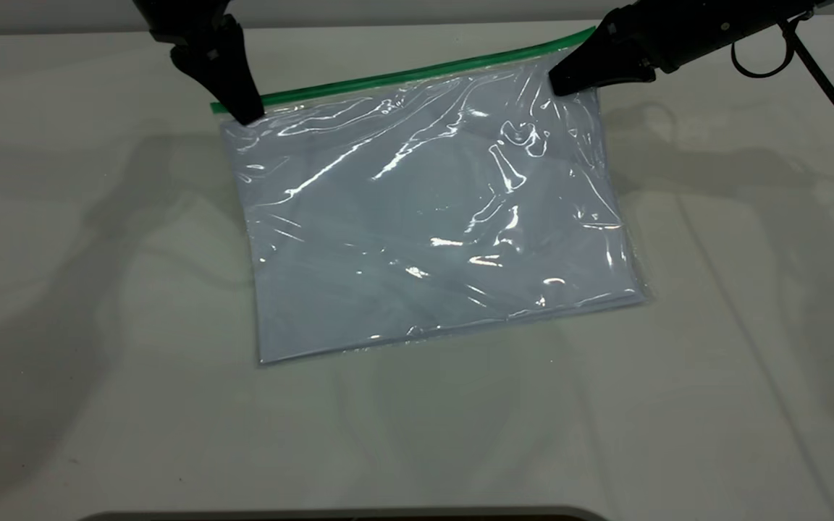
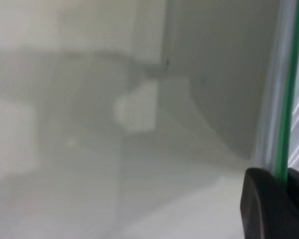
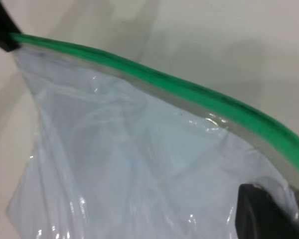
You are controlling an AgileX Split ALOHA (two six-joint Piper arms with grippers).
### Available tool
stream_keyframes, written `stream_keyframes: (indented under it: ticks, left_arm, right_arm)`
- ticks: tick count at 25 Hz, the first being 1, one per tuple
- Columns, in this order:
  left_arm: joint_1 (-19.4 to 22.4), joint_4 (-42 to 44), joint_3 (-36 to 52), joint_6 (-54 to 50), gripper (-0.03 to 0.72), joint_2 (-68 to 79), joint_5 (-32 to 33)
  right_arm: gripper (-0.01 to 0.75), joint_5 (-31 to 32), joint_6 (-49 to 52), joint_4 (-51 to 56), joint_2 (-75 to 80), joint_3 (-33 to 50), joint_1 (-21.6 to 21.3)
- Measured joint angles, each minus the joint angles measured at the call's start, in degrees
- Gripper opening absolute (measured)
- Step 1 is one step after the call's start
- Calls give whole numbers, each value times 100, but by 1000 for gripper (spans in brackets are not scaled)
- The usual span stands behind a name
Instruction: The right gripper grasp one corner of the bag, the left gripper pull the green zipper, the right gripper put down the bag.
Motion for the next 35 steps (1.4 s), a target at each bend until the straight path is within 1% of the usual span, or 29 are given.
stream_keyframes:
  ticks: [6, 8, 10, 12, 14, 17, 18, 20, 21, 23, 24, 27, 30, 35]
  left_arm:
    - [0, 89, 0, -41, 49, 0, 6]
    - [0, 89, 0, -47, 62, 0, 6]
    - [0, 197, 0, -47, 99, 0, 53]
    - [29, 318, 0, -54, 166, 0, 147]
    - [57, 358, 0, -117, 265, 0, 162]
    - [61, 375, -12, -406, 415, 0, 162]
    - [61, 397, -58, -582, 463, 0, 171]
    - [61, 477, -236, -992, 533, 0, 220]
    - [61, 550, -376, -1229, 559, -11, 284]
    - [61, 712, -701, -1689, 582, -62, 460]
    - [61, 812, -849, -1943, 585, -118, 605]
    - [61, 1175, -1478, -2685, 582, -338, 621]
    - [61, 1643, -1866, -3510, 578, -678, 621]
    - [61, 2446, -1945, -4610, 577, -1503, 621]
  right_arm:
    - [52, -120, 52, -12, 0, 5, -12]
    - [85, -143, 76, 6, 0, 5, -12]
    - [158, -277, 97, 14, 0, 5, -27]
    - [258, -462, 123, 14, 0, 5, -81]
    - [387, -612, 150, 59, 0, 5, -137]
    - [549, -711, 215, 88, -7, 5, -165]
    - [591, -754, 269, 67, -22, 5, -165]
    - [635, -830, 401, -107, -158, 5, -215]
    - [644, -876, 475, -258, -290, 5, -257]
    - [644, -917, 665, -633, -634, 5, -378]
    - [639, -917, 814, -816, -876, 5, -445]
    - [612, -844, 1401, -1447, -1688, 5, -628]
    - [589, -602, 2033, -2103, -2609, 5, -754]
    - [583, 25, 3165, -3133, -4258, 5, -789]
